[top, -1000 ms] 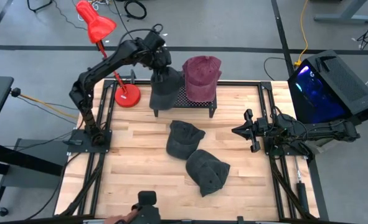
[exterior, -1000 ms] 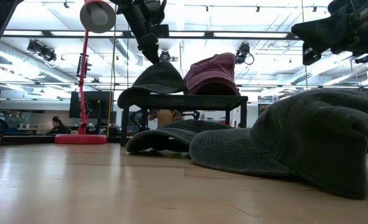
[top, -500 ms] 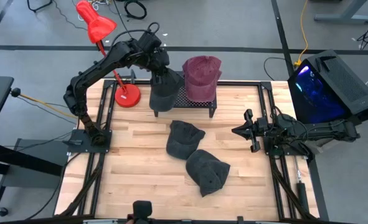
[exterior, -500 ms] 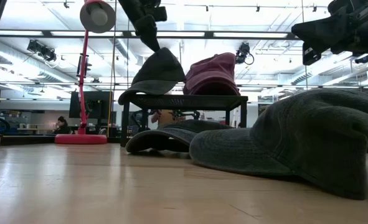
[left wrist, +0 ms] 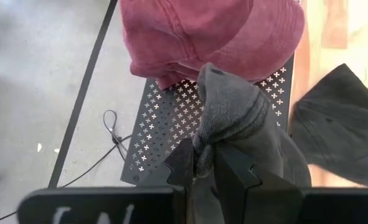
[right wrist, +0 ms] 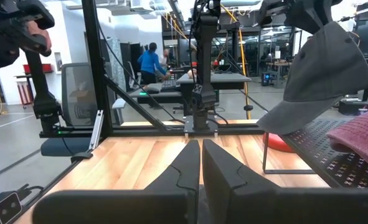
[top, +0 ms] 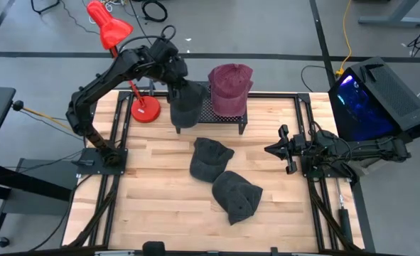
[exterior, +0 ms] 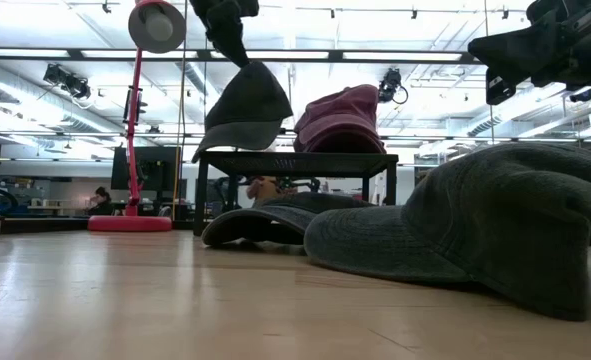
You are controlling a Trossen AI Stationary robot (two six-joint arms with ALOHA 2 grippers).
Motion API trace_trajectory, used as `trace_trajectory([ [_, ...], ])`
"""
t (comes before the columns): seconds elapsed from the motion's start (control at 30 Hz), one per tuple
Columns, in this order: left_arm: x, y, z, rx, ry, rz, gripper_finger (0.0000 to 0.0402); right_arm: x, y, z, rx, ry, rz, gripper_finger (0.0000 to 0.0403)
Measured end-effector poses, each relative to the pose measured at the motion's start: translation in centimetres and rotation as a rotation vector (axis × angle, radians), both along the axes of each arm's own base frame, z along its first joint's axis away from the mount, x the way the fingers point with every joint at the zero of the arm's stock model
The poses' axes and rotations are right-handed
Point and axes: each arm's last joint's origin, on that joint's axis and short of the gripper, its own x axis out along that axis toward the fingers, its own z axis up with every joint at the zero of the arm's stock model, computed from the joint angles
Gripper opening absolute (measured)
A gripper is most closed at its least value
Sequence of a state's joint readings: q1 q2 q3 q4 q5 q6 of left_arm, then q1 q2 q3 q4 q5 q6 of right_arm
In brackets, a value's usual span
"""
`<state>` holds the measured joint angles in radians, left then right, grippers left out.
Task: Pick & Place hat
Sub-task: Put the bottom left black cap on the shelf
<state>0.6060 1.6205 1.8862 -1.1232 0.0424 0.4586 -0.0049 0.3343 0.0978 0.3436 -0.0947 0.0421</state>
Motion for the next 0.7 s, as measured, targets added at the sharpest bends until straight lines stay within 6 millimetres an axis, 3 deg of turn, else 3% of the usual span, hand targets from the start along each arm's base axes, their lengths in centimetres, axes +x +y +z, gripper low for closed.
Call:
trace_trajectory([
  [0.3, 1.1, -1.1, 0.3, -0.009, -0.054, -0.011, 0.0050, 0.0, 0.0, 0.0, 0.000, 0.000, -0.001, 0.0023],
  [0.7, 1.7, -0.8, 0.8, 0.034, -0.122, 0.088, 0.0049, 0.0, 0.0, 0.0, 0.000, 0.000, -0.001, 0.0023],
])
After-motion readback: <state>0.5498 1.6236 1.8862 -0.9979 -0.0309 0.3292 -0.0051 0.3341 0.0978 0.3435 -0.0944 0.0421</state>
